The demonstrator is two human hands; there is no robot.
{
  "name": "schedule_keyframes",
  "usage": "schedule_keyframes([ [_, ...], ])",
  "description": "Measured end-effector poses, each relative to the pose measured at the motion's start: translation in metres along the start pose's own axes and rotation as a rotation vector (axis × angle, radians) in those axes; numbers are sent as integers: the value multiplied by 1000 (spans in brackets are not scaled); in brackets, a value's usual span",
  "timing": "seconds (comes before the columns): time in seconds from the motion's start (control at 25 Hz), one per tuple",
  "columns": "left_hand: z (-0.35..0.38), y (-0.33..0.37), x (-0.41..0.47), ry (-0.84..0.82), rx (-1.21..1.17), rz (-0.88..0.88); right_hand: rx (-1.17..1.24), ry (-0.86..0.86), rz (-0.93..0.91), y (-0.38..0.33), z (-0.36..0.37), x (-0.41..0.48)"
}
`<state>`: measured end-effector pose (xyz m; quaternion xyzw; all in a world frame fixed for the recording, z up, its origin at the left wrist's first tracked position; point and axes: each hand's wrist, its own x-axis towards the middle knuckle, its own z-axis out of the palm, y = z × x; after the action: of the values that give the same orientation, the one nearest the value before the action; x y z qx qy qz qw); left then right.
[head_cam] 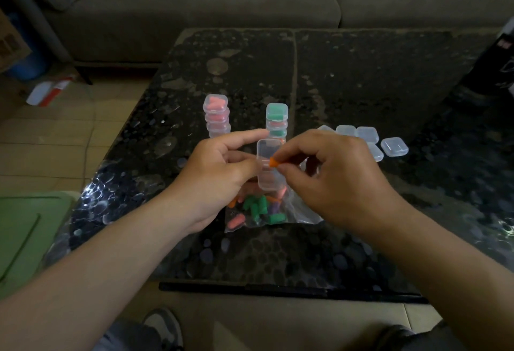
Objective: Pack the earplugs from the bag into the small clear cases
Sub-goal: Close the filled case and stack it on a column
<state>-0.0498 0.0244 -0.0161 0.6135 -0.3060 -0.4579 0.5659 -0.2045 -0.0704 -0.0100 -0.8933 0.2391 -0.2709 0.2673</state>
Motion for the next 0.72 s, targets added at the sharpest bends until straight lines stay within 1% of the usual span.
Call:
schedule_keyframes([
  [0.16, 1, 3, -2, -30, -82, -7, -48, -33, -20, 5, 6, 1],
  [0.56, 0, 5, -3, -36, -108, -11, 2, -45, 23, 3, 9, 1],
  [0.72, -2, 3, -4, -51, -67, 1, 7, -66, 40, 2, 8, 1],
])
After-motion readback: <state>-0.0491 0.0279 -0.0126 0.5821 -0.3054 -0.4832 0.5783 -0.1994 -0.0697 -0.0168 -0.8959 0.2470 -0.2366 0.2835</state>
